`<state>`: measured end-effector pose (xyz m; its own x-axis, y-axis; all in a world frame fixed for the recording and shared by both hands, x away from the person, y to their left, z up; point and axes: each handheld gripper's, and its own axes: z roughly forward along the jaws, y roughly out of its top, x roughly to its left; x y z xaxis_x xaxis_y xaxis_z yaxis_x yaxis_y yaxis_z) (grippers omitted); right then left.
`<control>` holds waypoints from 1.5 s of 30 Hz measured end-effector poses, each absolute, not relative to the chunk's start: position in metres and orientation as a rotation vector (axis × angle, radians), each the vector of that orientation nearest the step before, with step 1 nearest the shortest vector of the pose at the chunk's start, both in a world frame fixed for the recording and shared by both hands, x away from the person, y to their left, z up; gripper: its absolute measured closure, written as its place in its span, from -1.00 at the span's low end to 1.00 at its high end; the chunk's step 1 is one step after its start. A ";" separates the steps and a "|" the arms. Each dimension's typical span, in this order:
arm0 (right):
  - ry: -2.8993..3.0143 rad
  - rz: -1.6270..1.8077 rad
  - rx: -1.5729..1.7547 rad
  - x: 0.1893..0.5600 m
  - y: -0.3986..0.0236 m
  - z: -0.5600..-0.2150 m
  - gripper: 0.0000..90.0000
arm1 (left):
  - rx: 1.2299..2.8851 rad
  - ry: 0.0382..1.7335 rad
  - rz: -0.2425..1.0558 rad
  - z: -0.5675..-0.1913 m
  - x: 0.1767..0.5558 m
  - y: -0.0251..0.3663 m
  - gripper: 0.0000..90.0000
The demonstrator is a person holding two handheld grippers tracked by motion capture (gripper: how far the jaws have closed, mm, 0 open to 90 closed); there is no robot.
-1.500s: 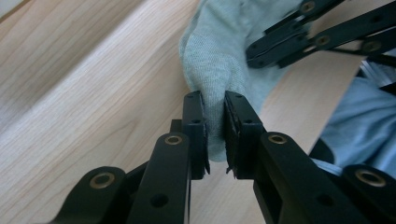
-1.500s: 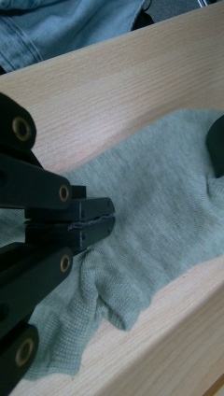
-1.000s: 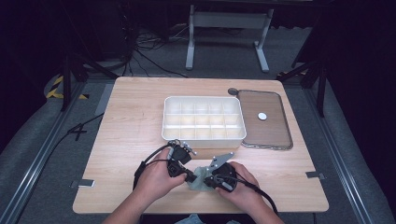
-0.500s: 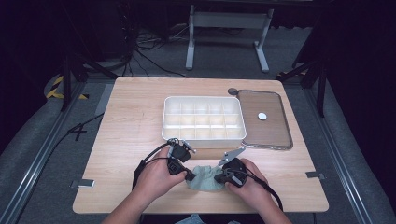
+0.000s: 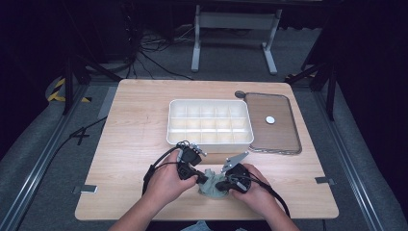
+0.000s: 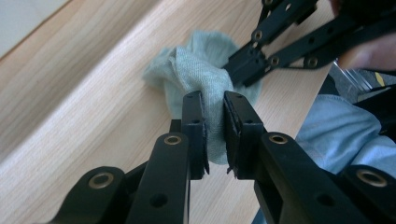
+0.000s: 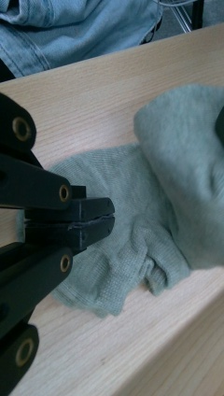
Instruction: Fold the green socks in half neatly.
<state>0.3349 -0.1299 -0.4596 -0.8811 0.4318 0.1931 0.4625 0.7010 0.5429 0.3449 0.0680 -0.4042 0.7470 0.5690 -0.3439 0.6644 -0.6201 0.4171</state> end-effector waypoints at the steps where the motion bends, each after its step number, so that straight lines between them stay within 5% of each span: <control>1: -2.850 -0.934 -0.738 0.335 -0.129 -0.460 1.00 | 2.418 0.923 -0.244 -0.405 0.345 0.067 0.77; 18: -2.878 -0.979 -0.738 0.330 -0.131 -0.460 0.95 | 2.450 0.902 -0.209 -0.420 0.345 0.047 0.77; 30: -2.898 -1.044 -0.814 0.326 -0.154 -0.430 0.92 | 2.429 0.892 -0.205 -0.426 0.344 0.040 0.75; 39: -2.916 -1.064 -0.835 0.323 -0.161 -0.417 0.91 | 2.305 0.800 -0.219 -0.412 0.341 0.054 0.31; 45: -2.921 -1.105 -0.837 0.320 -0.162 -0.407 0.91 | 2.294 0.819 -0.169 -0.402 0.342 0.073 0.52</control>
<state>0.3205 -0.1618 -0.4071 -0.8621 0.4980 0.0940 0.4356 0.6333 0.6397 0.3421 0.0727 -0.4019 0.7928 0.5118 -0.3309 0.6010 -0.5663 0.5640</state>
